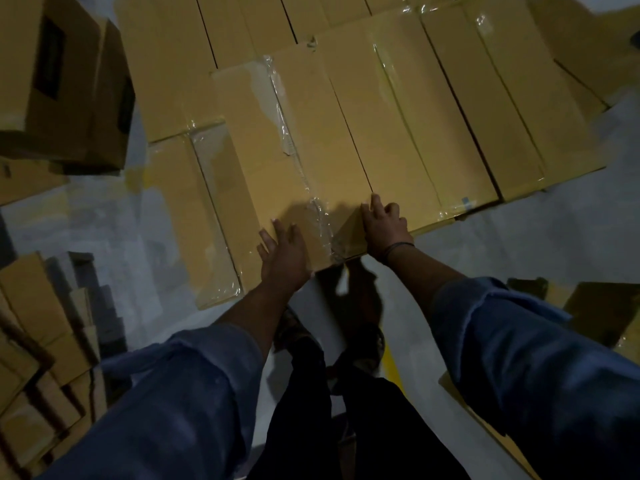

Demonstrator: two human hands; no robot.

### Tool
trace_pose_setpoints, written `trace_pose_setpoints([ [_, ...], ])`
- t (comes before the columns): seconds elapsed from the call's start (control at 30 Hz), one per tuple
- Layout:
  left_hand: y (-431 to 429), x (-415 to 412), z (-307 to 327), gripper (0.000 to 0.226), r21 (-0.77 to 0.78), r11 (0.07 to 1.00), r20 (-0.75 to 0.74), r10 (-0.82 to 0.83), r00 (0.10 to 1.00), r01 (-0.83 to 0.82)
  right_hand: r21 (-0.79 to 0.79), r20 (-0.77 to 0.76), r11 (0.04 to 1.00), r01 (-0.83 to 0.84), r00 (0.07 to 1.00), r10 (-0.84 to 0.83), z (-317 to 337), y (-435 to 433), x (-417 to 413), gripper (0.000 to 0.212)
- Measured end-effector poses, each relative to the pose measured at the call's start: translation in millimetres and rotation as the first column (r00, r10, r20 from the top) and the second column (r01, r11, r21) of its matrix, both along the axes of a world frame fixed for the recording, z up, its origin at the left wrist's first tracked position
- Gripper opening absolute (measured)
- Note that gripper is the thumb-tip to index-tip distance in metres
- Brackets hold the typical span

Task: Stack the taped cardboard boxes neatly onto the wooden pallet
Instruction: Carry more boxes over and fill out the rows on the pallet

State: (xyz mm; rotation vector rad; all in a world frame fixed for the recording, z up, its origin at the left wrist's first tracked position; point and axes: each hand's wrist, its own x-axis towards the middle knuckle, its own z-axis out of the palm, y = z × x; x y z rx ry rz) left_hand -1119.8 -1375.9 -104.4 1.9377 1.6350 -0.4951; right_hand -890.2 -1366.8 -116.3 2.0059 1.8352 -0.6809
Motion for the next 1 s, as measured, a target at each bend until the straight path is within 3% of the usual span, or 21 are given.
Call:
trace_pose_setpoints([
  [0.23,9,4,22,0.103,0.009,0.994,0.014,-0.111,0.994,0.111,-0.134,0.02,0.99,-0.038,0.999,0.041,24,9,4,0.075],
  [0.4,9,9,71,0.096,0.075,0.983,0.073,-0.173,0.982,0.168,-0.023,-0.046,1.0,-0.007,0.999,0.006,77,-8,2,0.069],
  [0.5,4,12,103,0.088,0.086,0.981,0.106,-0.182,0.978,0.173,0.003,-0.067,1.0,0.018,0.998,-0.018,112,-28,-3,0.076],
  [0.63,-3,25,140,0.082,0.11,0.972,0.164,-0.224,0.961,0.208,0.048,-0.072,0.991,0.121,0.99,-0.117,155,-51,-8,0.076],
  [0.8,-14,45,168,0.081,0.175,0.949,0.211,-0.298,0.931,0.264,0.191,-0.116,0.939,0.288,0.956,-0.269,190,-78,-2,0.06],
  [1.0,-16,102,190,0.079,0.12,0.917,0.257,-0.399,0.88,0.381,0.204,-0.194,0.829,0.521,0.851,-0.488,209,-116,33,0.065],
])
